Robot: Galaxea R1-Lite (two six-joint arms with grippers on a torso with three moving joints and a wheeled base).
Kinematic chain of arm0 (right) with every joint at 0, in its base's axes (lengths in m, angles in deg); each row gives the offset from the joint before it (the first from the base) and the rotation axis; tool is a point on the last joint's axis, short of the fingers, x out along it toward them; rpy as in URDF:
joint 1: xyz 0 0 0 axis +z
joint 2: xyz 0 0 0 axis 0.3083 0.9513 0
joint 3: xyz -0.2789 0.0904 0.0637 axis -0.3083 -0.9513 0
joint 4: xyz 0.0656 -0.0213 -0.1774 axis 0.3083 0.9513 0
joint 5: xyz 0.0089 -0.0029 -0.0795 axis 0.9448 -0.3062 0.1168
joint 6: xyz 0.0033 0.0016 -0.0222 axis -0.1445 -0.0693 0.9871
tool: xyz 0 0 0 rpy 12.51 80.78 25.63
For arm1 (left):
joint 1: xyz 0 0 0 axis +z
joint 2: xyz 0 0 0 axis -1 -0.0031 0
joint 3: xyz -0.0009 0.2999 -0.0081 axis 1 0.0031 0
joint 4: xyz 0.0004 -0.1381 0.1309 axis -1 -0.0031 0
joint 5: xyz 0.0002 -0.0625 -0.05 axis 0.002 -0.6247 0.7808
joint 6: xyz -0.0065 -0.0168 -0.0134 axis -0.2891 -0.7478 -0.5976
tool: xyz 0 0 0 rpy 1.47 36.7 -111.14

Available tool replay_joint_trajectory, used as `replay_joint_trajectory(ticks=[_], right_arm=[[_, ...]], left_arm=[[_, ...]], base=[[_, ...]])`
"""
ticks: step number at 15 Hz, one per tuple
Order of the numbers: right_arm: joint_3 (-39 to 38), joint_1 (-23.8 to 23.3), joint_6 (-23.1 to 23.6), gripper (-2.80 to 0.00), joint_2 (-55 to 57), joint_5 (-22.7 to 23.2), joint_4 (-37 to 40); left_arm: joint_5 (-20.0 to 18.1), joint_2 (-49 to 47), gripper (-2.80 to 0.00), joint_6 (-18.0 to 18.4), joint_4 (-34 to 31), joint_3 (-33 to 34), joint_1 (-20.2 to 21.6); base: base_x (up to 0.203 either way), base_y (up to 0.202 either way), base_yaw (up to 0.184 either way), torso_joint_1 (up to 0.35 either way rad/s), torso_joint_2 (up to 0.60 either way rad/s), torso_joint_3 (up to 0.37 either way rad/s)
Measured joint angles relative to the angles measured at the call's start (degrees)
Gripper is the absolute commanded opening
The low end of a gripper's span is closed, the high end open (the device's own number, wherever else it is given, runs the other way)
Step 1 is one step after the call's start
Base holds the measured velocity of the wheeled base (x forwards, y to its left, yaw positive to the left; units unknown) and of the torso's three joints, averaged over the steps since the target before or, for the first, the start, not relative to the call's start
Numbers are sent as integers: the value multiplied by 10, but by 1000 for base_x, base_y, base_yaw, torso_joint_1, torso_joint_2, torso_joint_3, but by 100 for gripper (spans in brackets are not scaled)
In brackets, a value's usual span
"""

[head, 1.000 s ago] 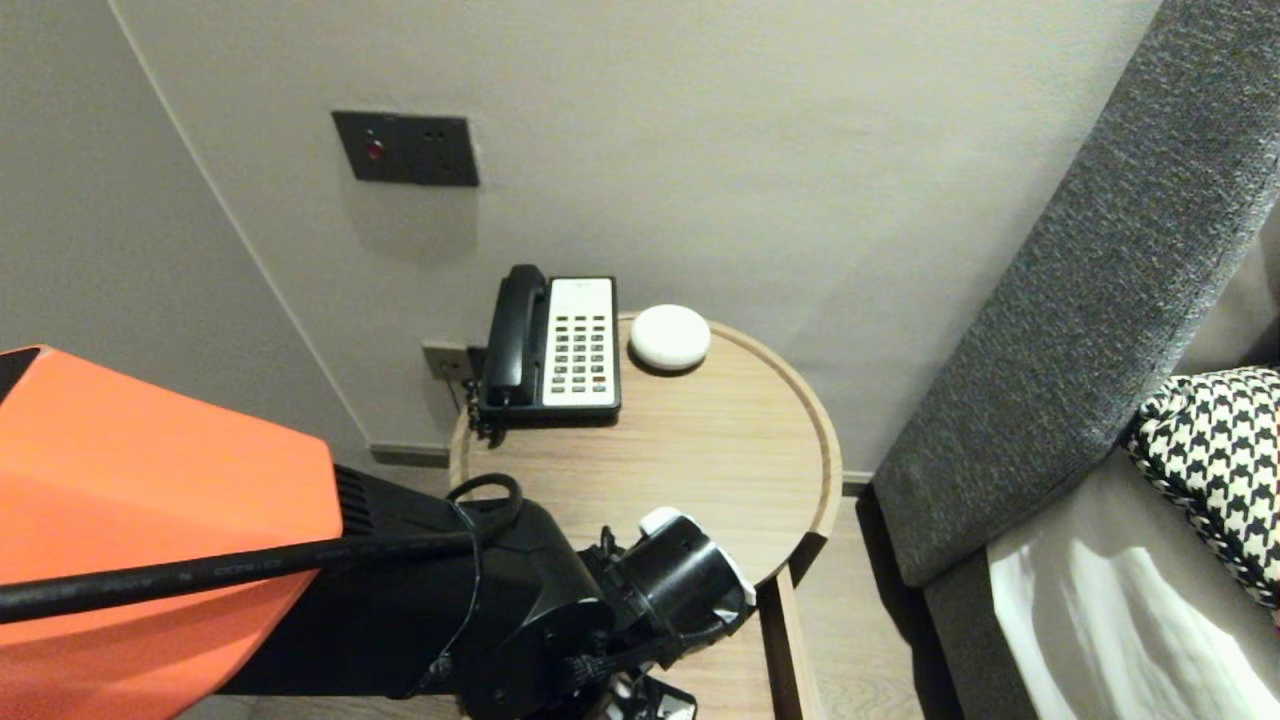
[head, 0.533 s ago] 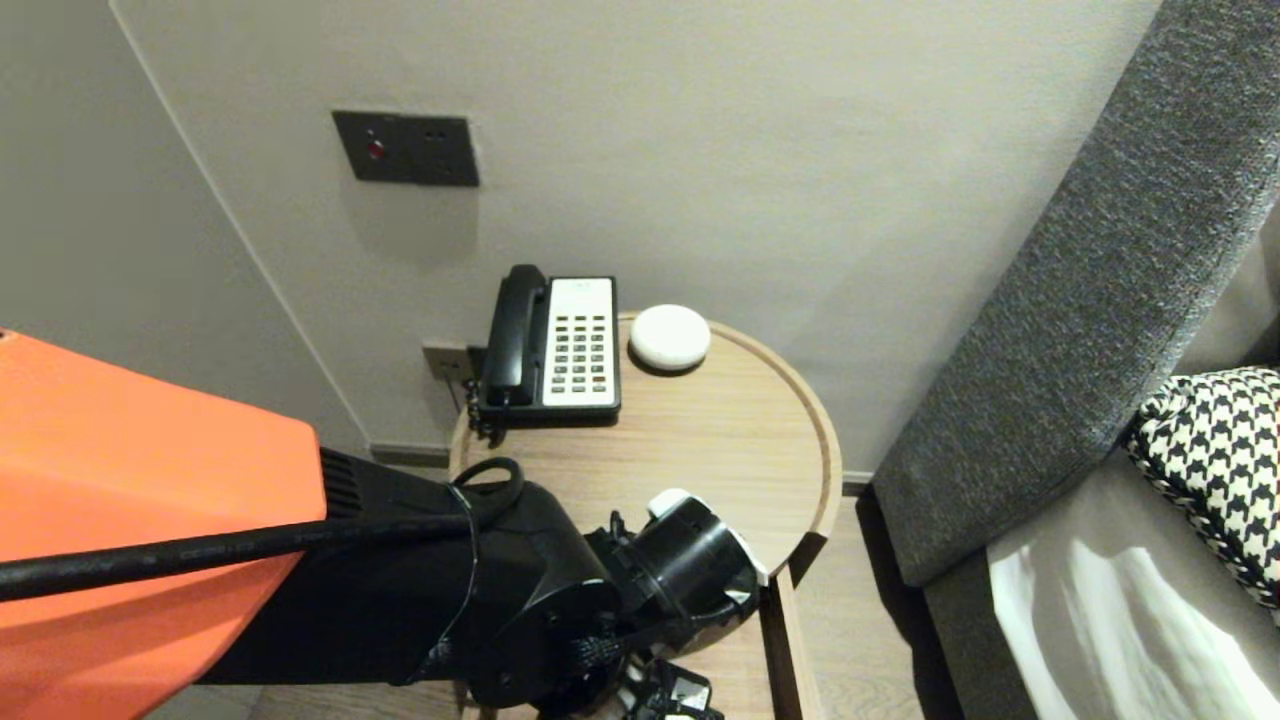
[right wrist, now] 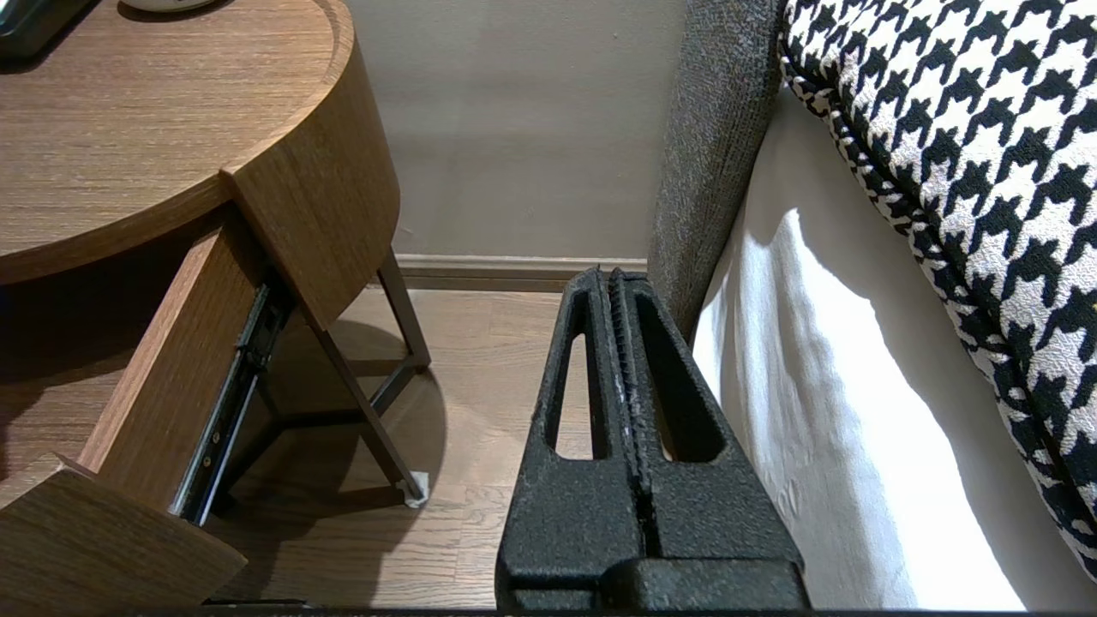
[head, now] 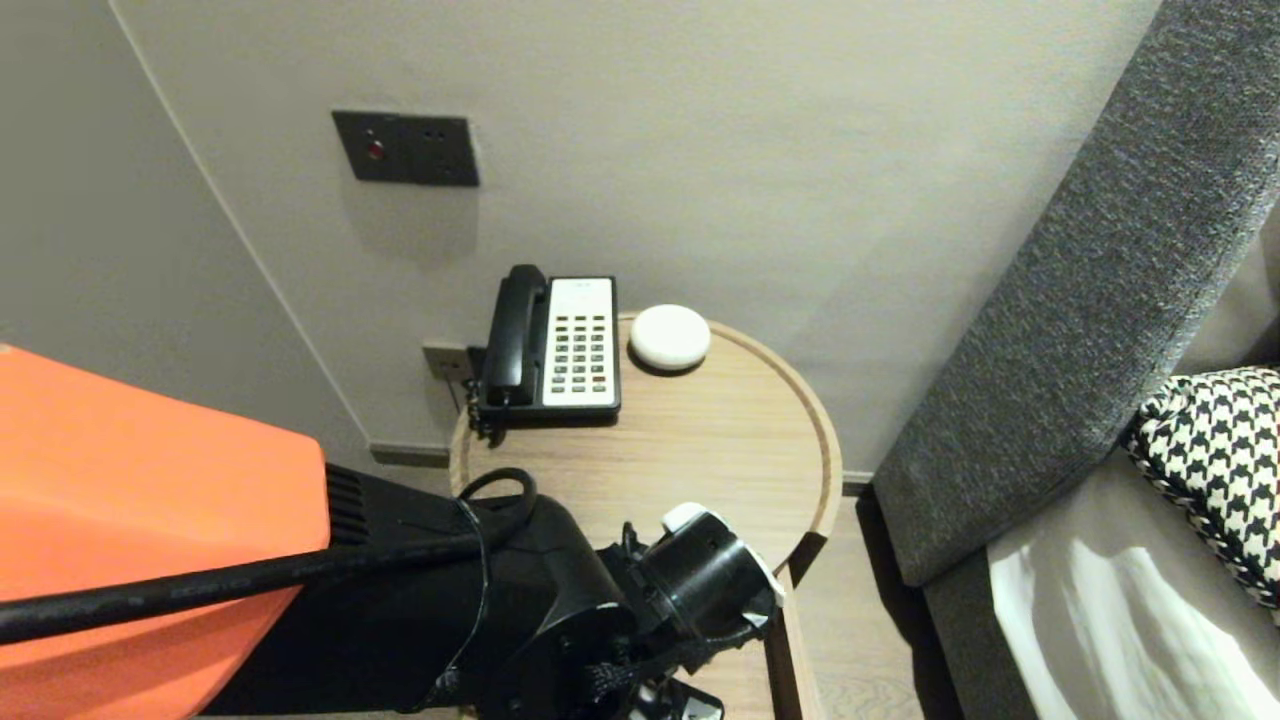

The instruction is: Take the remote control out of the drawer one by one and place them on the table

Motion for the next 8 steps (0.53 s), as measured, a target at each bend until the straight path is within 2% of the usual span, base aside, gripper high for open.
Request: replay_joint_trajectory(ticks=[8], right_arm=[[0, 0, 0, -280, 0, 0, 0]], left_arm=[[-2, -25, 0, -4, 3, 1, -3]], base=[[0, 0, 0, 0, 0, 0]])
